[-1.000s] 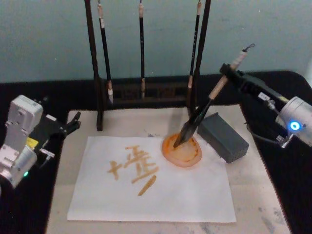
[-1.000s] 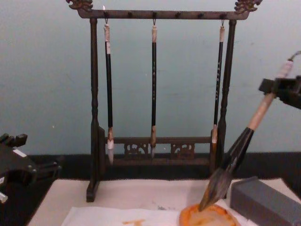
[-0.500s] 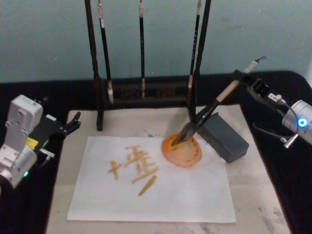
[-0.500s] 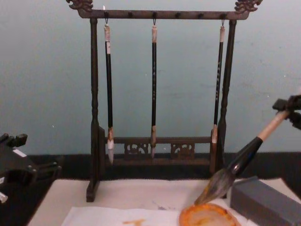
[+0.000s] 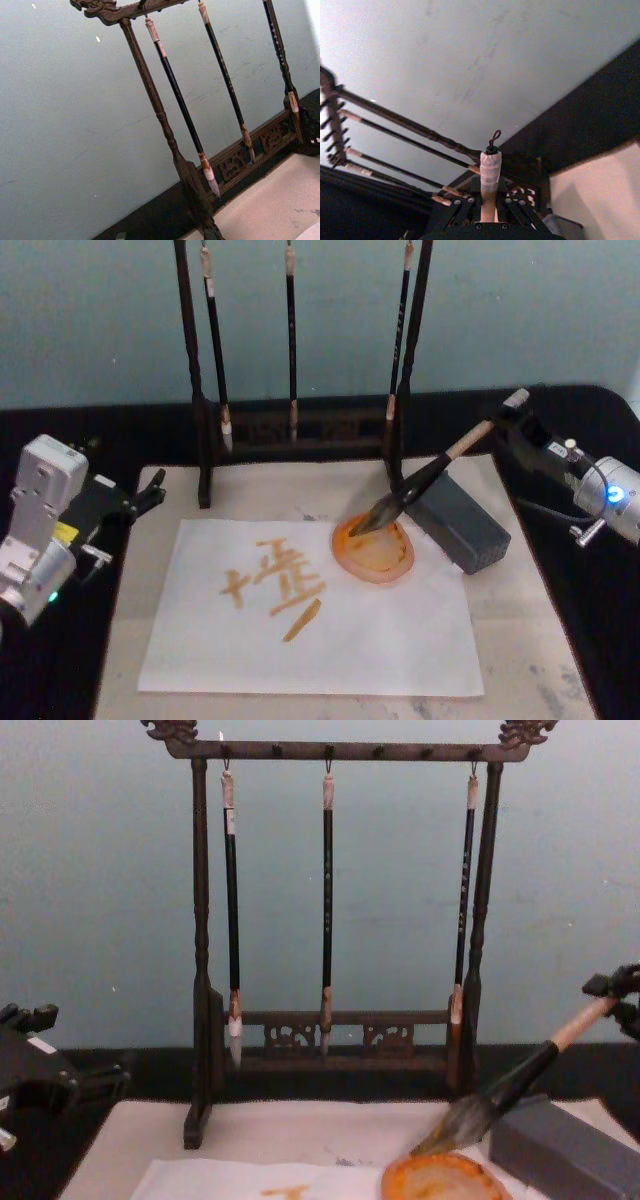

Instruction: Pick up the brush from the inkstone, write on the paper, then place the brush back to its original position.

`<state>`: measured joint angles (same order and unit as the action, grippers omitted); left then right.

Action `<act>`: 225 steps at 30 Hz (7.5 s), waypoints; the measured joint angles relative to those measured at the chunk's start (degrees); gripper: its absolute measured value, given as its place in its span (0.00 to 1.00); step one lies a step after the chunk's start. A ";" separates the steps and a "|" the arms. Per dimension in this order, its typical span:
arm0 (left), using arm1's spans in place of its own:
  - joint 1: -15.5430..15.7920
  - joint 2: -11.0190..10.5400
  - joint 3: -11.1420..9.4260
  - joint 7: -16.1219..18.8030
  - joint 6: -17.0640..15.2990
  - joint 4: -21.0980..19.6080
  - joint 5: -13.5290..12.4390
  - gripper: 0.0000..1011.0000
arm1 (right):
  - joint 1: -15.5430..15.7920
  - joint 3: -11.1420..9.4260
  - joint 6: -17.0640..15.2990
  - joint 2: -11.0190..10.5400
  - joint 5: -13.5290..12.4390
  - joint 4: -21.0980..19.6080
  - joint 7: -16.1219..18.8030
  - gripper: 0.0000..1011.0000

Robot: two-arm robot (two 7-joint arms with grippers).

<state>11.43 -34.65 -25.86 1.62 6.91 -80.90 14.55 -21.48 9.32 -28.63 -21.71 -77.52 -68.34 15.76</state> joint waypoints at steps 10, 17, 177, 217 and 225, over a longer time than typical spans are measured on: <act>0.00 0.00 0.00 0.00 0.00 0.00 0.00 1.00 | -0.53 0.76 0.27 0.38 -1.95 2.66 -2.35 0.17; 0.00 0.00 0.00 0.00 0.00 0.00 0.00 1.00 | -0.78 1.47 0.76 0.40 -2.99 3.99 -2.99 0.17; 0.00 0.00 0.00 0.00 0.00 0.00 0.00 1.00 | 12.84 18.42 44.33 -5.86 49.95 -12.68 -20.09 0.99; 0.00 0.00 0.00 0.00 0.00 0.00 0.00 1.00 | 12.80 18.36 44.72 -6.02 49.52 -12.70 -19.96 0.99; 0.00 0.00 0.00 0.00 0.00 0.00 0.00 1.00 | 12.80 18.36 44.72 -6.02 49.50 -12.70 -19.96 0.99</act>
<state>11.43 -34.64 -25.86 1.62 6.91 -80.90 14.55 -8.67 27.68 16.09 -27.74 -28.01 -81.04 -4.21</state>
